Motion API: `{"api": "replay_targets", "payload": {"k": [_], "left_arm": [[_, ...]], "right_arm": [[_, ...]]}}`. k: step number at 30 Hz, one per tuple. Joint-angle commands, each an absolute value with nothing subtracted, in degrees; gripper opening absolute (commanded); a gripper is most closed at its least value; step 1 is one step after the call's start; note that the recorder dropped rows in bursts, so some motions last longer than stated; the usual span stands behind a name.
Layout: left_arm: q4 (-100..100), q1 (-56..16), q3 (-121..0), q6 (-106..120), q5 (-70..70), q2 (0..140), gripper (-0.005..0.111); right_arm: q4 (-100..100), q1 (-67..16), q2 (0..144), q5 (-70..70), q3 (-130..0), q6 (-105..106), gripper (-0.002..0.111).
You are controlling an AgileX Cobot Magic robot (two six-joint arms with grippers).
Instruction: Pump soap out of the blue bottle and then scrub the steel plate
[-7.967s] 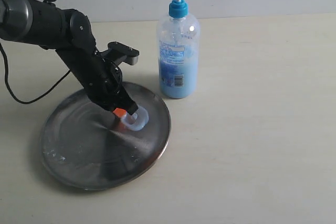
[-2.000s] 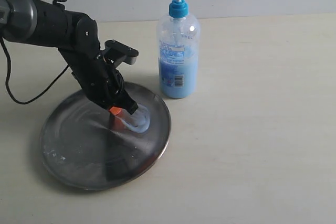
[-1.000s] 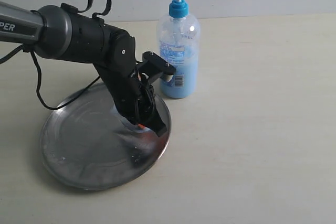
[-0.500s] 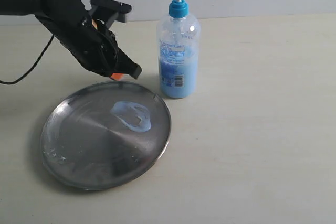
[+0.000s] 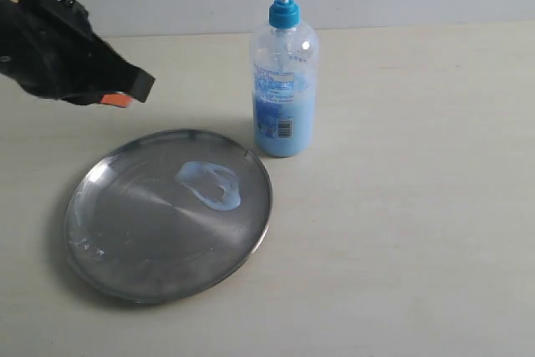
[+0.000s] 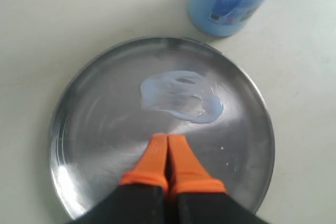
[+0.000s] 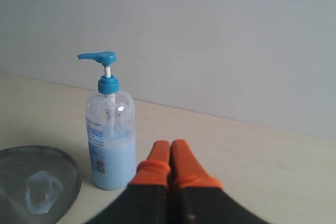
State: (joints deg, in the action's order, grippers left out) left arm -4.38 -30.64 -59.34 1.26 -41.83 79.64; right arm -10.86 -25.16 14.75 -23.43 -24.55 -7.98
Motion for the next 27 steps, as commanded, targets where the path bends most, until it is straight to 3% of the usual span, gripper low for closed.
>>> {"api": "replay_targets", "payload": {"k": [1,27], "left_arm": [[-4.52,-30.52,-53.72,0.78,-39.50,71.09,0.001],[-4.87,-30.52,-38.72,0.41,-35.74,18.29,0.001]], "right_arm": [[-10.75,-24.92,14.88,-23.70,-24.29,-7.52,0.000],[-9.49,-24.92,16.39,-23.19,-24.29,-7.52,0.000]]}}
